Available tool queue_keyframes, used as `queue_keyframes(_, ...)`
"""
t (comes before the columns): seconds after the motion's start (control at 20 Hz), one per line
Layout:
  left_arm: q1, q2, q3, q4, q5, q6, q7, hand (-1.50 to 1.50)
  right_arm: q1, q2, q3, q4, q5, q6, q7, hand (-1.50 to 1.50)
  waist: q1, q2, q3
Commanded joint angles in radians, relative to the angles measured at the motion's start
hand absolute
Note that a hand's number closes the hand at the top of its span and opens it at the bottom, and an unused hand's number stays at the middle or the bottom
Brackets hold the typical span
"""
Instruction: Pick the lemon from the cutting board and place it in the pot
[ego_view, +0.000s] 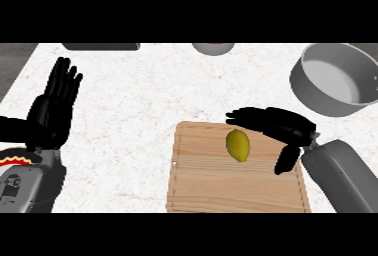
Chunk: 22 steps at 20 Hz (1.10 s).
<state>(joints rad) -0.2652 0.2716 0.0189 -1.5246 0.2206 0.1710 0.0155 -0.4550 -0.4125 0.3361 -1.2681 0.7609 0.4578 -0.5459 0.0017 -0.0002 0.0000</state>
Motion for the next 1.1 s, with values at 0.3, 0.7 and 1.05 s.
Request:
queue_keyframes(0.3,0.041,-0.013,0.013,-0.107,-0.038,-0.019,0.061,0.00,-0.051,0.131,-0.019,0.158,0.150,-0.052,0.034,-1.50,0.006,0.000,0.000)
queue_keyframes(0.7,-0.026,-0.080,0.019,-0.004,-0.082,0.007,0.041,0.00,-0.022,0.210,-0.026,0.238,0.216,-0.133,-0.034,-1.50,0.000,0.001,0.000)
queue_keyframes(1.05,-0.015,-0.047,0.052,-0.016,-0.064,-0.041,0.032,0.00,-0.059,0.271,0.046,0.365,0.301,-0.266,-0.174,1.50,0.008,0.004,0.000)
